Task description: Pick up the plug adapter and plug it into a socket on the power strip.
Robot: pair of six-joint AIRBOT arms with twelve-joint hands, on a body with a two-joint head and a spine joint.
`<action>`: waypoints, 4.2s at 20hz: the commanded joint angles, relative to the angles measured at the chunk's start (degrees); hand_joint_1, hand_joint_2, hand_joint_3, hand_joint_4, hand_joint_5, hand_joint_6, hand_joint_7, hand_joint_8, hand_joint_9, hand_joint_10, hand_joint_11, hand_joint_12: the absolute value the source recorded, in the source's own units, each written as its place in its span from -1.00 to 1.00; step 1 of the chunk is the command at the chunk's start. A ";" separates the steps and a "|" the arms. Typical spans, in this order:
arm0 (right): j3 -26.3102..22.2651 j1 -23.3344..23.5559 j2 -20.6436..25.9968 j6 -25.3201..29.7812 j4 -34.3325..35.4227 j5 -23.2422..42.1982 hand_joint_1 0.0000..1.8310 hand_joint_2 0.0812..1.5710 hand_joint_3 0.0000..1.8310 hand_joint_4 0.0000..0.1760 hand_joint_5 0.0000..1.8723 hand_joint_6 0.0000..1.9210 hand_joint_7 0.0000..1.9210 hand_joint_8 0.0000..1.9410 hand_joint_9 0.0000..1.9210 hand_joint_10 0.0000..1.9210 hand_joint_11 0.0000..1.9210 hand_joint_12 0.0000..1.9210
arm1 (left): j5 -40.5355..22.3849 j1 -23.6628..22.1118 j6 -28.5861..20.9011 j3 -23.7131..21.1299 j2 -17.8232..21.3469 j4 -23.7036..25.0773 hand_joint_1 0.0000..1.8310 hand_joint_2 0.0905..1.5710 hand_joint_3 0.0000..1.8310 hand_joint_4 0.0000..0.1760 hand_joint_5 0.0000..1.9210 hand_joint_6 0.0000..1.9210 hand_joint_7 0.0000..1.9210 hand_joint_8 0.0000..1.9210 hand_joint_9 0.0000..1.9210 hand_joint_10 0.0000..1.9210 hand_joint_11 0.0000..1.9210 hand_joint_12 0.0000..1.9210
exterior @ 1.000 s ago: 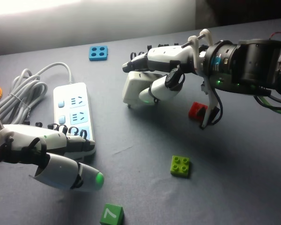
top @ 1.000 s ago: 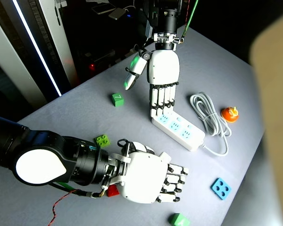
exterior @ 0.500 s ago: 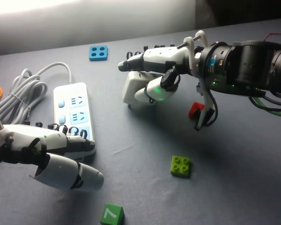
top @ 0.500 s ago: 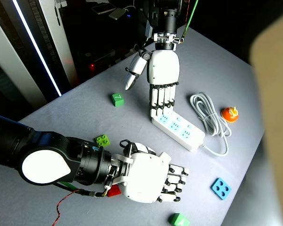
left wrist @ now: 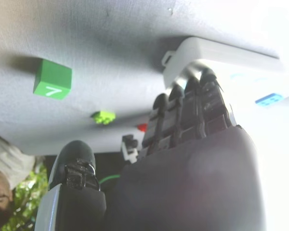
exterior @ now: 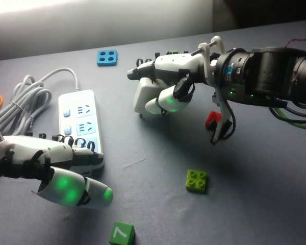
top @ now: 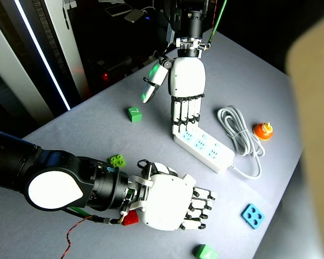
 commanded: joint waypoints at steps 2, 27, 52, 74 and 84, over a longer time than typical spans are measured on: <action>0.35 -0.06 0.21 0.31 0.63 4.04 0.02 0.58 -1.00 -1.00 -0.76 -1.00 -0.74 -1.00 -0.73 -1.00 -1.00 -0.20 | -0.74 0.27 -0.57 -0.08 -0.58 -1.53 -1.00 0.50 -1.00 -1.00 -0.99 -1.00 -0.96 -1.00 -0.99 -1.00 -1.00 -1.00; 0.43 2.74 0.92 -0.32 0.63 2.89 0.51 0.37 -1.00 -1.00 -0.08 -0.03 0.10 -0.04 0.03 0.28 -0.16 0.53 | -1.10 -0.19 0.86 0.06 -0.57 -1.53 -1.00 0.50 -1.00 -1.00 -1.00 -1.00 -0.98 -1.00 -1.00 -1.00 -1.00 -1.00; -18.49 13.18 9.61 11.28 -30.72 -4.43 0.48 0.39 -1.00 -1.00 -0.09 0.02 0.09 -0.01 0.01 0.24 -0.18 0.51 | -1.28 0.00 1.53 -0.06 -0.05 -1.53 -1.00 0.50 -1.00 -1.00 -0.99 -1.00 -0.96 -1.00 -0.98 -1.00 -1.00 -1.00; -13.73 18.72 -3.58 -38.42 13.15 -24.06 0.50 0.41 -1.00 -1.00 -0.15 0.06 0.06 0.04 -0.03 0.34 -0.19 0.49 | -1.58 0.01 1.85 -0.05 0.06 -1.52 -1.00 0.51 -1.00 -1.00 -0.97 -0.99 -0.95 -0.99 -0.96 -0.99 -1.00 -1.00; -0.23 18.16 -12.79 -34.39 13.16 -20.29 0.39 0.44 -1.00 -1.00 -0.13 0.12 0.04 0.16 -0.09 0.24 -0.25 0.58 | -1.55 -0.07 2.43 0.04 0.21 -1.52 -1.00 0.51 -1.00 -1.00 -0.98 -1.00 -0.94 -1.00 -0.97 -1.00 -1.00 -1.00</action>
